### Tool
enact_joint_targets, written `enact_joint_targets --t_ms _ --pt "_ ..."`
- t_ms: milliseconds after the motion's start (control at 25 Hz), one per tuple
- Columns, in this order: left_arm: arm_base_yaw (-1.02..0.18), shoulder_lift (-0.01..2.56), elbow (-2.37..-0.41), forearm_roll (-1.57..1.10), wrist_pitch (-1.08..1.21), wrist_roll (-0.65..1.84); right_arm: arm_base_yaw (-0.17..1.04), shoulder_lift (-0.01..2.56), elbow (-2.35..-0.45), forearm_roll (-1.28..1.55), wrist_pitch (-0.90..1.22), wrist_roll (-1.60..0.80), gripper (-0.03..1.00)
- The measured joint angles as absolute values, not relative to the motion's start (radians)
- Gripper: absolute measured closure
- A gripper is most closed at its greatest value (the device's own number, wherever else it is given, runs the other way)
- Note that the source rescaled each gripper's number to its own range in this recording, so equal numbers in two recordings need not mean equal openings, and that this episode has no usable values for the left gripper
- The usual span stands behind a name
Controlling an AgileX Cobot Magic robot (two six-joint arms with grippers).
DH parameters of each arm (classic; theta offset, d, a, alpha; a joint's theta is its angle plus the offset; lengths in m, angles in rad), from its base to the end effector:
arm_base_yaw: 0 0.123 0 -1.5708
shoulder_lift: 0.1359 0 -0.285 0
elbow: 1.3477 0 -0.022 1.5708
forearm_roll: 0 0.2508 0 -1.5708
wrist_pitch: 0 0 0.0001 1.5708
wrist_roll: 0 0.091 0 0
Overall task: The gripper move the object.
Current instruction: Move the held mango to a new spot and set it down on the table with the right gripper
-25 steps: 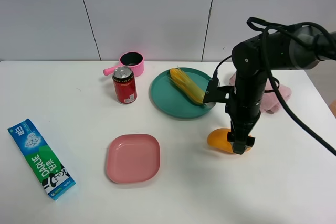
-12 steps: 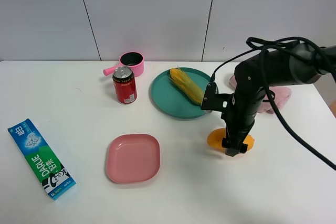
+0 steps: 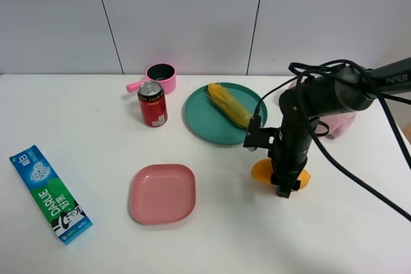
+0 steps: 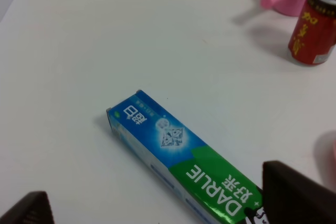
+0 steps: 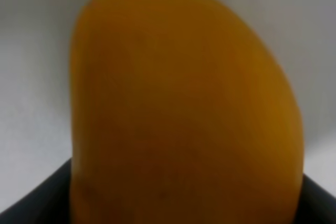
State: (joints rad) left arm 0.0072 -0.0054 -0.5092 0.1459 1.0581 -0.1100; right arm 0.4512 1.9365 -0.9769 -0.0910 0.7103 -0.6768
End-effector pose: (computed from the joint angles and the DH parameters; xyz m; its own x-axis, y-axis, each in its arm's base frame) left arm -0.0072 0.0115 0.2807 -0.4316 -0.0408 -0.9011 -0.1376 0.9903 0.0210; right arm 0.2851 0.1321 0.1041 -0.3652 -0.9297 0.0475 -0.9308 0.3637 -0.0368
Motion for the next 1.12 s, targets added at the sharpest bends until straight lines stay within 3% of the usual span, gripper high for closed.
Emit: enact_joint_targets --t_ms 320,480,760,1120 --pt "0.007 -0.005 -0.509 0.146 1.058 -0.11 0.455 1.783 -0.977 -0.08 0.766 -0.63 0.96" --pt "0.007 -0.005 -0.509 0.146 1.058 -0.11 0.512 1.646 -1.024 -0.064 0.795 -0.555 0.96" --pt "0.007 -0.005 -0.509 0.146 1.058 -0.11 0.735 1.697 -1.338 -0.061 0.876 -0.393 0.96" --pt "0.007 -0.005 -0.509 0.146 1.058 -0.11 0.835 2.022 -1.815 -0.042 1.028 -0.31 0.96"
